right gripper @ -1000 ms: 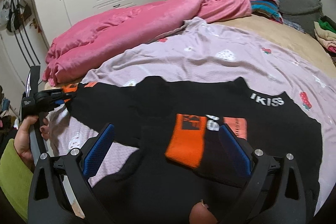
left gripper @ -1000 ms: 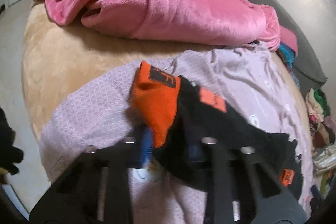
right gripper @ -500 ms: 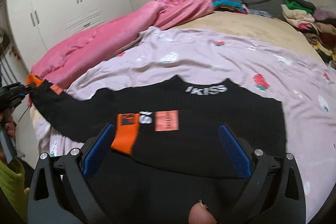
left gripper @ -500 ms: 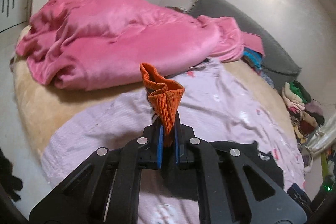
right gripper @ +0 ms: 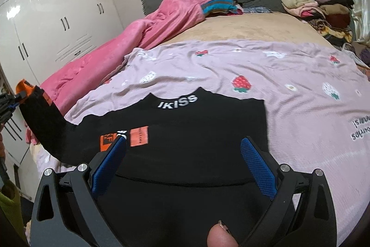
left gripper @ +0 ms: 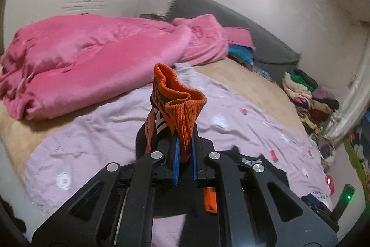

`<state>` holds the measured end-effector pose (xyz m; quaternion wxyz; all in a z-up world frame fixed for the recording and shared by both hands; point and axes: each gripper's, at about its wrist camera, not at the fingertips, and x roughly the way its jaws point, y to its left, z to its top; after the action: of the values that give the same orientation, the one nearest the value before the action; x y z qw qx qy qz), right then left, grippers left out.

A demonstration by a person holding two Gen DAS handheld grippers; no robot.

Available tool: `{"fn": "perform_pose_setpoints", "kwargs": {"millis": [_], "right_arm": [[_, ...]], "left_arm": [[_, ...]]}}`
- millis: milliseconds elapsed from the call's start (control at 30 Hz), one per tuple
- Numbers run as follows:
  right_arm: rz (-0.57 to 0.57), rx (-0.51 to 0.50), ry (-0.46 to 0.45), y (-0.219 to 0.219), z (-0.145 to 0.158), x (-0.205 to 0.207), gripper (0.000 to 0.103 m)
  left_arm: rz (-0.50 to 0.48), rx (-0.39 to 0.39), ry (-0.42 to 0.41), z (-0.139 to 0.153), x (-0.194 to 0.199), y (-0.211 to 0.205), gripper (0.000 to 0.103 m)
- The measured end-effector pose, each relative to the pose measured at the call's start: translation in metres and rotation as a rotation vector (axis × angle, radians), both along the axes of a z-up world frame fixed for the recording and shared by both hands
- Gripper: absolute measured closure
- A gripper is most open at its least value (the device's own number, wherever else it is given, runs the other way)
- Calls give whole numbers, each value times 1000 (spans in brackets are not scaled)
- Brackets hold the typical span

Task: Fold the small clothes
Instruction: 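Fold the sleeve across the shirt body with the left tool and release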

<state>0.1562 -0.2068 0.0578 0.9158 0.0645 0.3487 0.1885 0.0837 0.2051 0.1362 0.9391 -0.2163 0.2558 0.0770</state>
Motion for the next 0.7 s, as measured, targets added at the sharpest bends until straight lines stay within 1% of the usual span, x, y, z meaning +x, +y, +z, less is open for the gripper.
{"fn": "perform_pose_setpoints", "kwargs": {"millis": [67, 333, 533, 633, 700], "right_arm": [[-14, 5, 0, -9, 0, -1, 5], [-110, 35, 0, -55, -5, -4, 5], [-159, 48, 0, -79, -7, -6, 5], [-174, 53, -2, -86, -8, -7, 5], [-185, 56, -2, -91, -8, -8, 5]], "left_arm": [[-38, 16, -4, 5, 7, -18, 101], [-174, 26, -1, 3, 32, -68, 101], [-278, 39, 18, -7, 50, -111, 101], [-328, 43, 38, -14, 57, -128, 101], [-381, 40, 63, -23, 65, -144, 101]]}}
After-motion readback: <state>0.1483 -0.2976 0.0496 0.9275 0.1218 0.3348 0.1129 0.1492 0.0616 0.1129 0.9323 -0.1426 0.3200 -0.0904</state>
